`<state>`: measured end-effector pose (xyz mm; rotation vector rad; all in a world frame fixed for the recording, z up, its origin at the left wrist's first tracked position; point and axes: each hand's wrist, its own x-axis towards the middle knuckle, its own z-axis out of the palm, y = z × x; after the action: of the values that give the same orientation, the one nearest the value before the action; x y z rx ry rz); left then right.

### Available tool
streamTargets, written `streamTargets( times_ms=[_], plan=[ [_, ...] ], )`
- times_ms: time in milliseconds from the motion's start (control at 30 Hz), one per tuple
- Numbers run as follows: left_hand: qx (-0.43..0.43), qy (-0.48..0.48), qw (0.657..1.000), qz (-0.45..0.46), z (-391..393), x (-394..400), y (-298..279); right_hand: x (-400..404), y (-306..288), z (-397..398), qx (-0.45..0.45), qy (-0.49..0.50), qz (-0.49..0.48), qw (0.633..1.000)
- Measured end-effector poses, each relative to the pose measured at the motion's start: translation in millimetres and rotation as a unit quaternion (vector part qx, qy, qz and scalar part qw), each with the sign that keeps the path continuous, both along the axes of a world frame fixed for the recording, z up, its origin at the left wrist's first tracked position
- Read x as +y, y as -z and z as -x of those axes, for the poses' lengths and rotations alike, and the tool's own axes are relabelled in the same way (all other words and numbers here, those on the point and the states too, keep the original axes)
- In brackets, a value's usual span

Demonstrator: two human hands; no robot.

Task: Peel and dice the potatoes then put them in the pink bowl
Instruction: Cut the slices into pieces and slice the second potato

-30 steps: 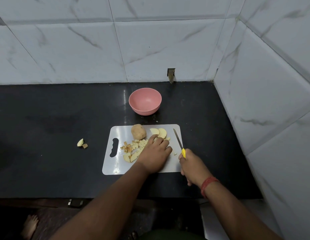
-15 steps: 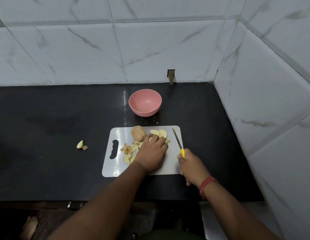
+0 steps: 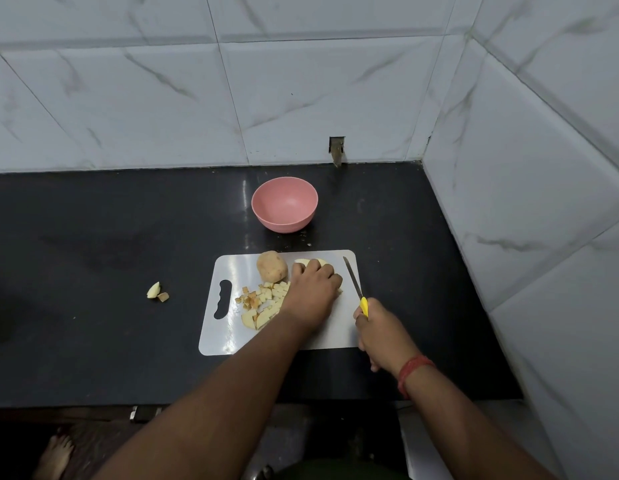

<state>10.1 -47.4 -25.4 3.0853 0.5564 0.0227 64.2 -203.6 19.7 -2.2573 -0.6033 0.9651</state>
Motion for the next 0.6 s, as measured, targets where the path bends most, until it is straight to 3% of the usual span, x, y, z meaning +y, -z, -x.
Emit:
streamTargets(
  times_ms=[600],
  plan=[
    [-0.025, 0.02, 0.994, 0.105, 12.9, 0.8, 5.4, -1.0, 2.3, -4.2, 0.001, 0.01, 0.022, 1.0]
  ],
)
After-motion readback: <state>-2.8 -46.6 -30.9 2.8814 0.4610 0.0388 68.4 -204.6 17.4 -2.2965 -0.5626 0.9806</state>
